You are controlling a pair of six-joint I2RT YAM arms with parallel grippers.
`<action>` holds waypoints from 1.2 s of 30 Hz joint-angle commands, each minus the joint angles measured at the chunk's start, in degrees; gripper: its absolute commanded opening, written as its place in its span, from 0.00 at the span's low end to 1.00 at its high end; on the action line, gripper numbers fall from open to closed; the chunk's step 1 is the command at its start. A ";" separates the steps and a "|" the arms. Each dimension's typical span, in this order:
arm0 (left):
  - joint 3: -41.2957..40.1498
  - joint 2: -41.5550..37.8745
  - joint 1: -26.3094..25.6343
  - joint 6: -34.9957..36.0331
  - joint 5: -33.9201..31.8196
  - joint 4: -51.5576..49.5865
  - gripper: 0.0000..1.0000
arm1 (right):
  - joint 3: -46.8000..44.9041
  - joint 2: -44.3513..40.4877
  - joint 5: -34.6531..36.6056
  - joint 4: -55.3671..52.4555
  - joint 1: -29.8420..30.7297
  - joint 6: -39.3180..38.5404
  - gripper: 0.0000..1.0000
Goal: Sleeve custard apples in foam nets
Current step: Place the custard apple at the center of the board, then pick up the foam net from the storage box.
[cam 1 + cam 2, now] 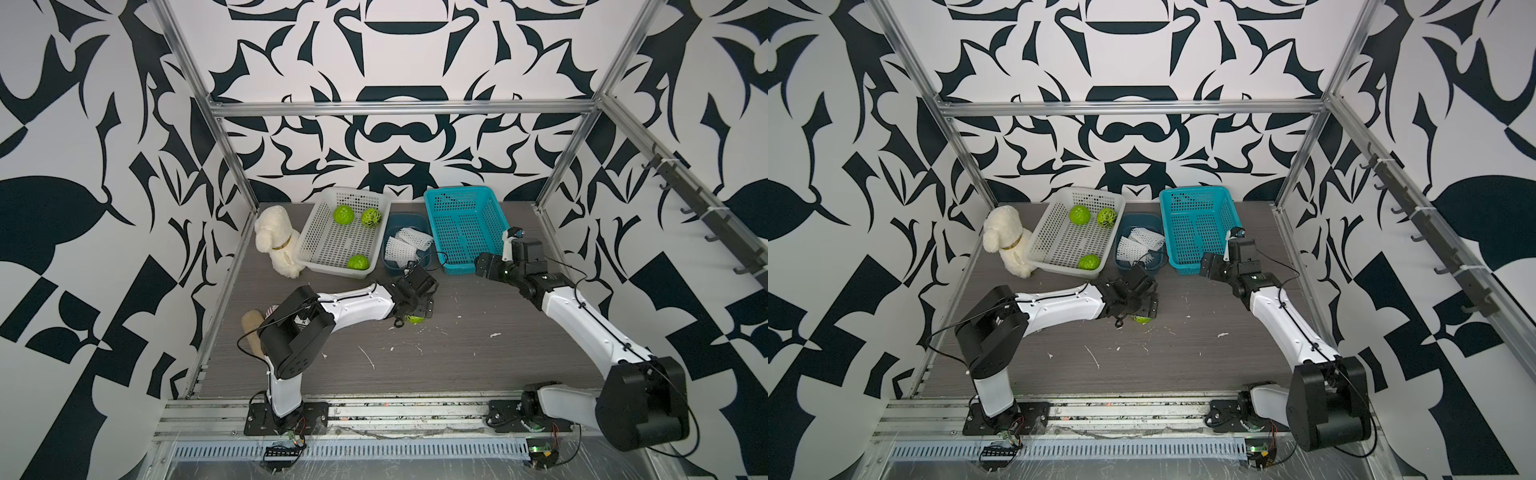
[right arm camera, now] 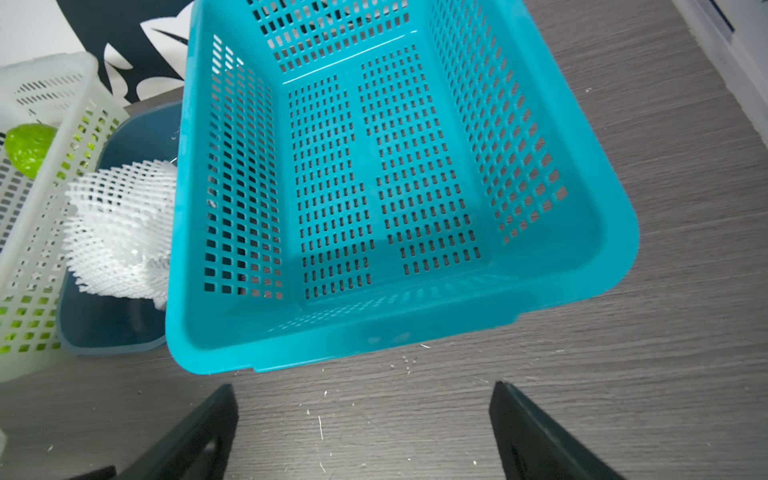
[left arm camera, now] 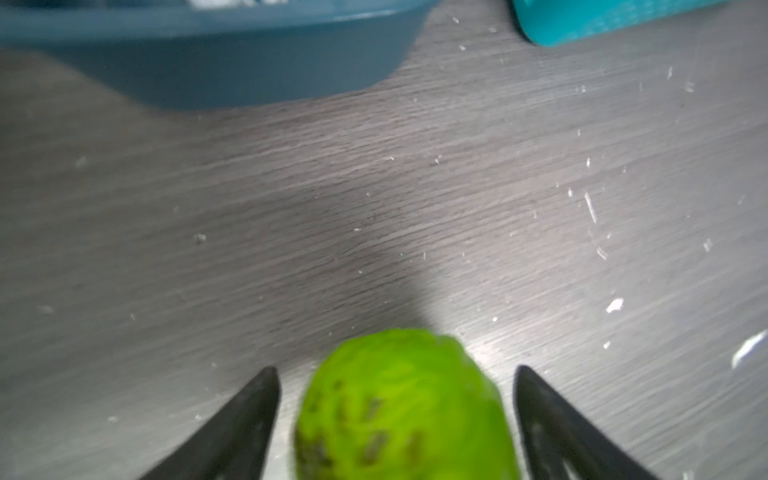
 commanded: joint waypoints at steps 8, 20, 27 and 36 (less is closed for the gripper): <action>-4.78 -13.24 5.87 -0.52 -0.46 -1.43 0.99 | 10.00 4.73 3.03 -0.65 6.69 -3.39 0.96; -11.74 -26.97 25.40 1.72 5.00 5.66 0.99 | 30.47 23.86 0.85 -5.90 16.68 -8.43 0.80; -11.80 -27.12 28.57 3.76 6.39 6.77 1.00 | 43.91 35.88 2.13 -12.29 21.14 -12.30 0.73; -13.08 -27.20 28.67 5.74 8.91 5.58 1.00 | 56.65 46.57 7.51 -18.58 21.99 -14.86 0.66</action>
